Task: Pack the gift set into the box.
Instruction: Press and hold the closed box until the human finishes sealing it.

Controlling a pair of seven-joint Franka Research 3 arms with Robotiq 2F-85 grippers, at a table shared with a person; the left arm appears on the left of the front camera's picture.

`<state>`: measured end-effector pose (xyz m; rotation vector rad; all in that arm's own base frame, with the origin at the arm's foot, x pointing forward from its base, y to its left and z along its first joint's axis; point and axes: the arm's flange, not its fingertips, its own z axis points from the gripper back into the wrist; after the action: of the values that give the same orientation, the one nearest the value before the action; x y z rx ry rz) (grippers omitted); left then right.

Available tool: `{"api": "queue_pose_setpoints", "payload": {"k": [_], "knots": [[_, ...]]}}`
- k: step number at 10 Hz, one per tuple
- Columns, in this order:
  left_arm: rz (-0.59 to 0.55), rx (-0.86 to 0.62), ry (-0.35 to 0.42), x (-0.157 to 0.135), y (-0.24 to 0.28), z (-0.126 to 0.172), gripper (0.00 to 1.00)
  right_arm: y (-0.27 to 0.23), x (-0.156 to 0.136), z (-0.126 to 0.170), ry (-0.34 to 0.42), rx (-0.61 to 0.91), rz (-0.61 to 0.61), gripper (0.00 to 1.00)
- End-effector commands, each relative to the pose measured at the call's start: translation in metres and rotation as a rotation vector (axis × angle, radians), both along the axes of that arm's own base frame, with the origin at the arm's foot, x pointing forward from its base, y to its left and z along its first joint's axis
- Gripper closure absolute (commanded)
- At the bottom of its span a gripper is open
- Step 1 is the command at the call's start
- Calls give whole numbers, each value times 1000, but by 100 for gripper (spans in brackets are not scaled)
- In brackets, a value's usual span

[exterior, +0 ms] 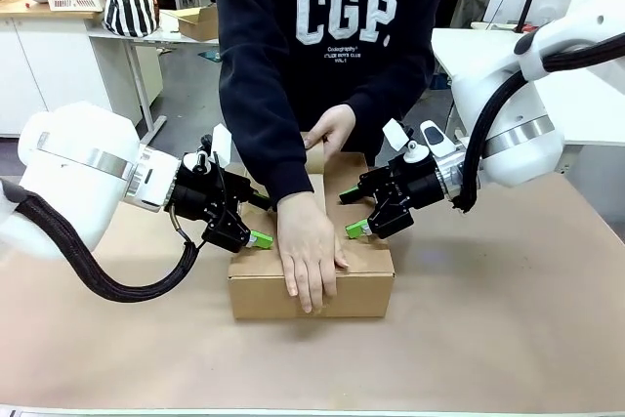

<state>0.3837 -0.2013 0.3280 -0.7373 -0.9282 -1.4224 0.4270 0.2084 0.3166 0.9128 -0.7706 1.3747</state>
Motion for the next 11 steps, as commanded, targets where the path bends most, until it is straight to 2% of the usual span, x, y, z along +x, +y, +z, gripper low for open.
{"api": "queue_pose_setpoints", "payload": {"k": [1, 11], "knots": [[8, 4, -9, -2, -3, -1, 0, -1, -1, -3, 3, -7, -4, 0], [8, 4, -9, -2, -3, -1, 0, -1, -1, -3, 3, -7, -4, 0]]}}
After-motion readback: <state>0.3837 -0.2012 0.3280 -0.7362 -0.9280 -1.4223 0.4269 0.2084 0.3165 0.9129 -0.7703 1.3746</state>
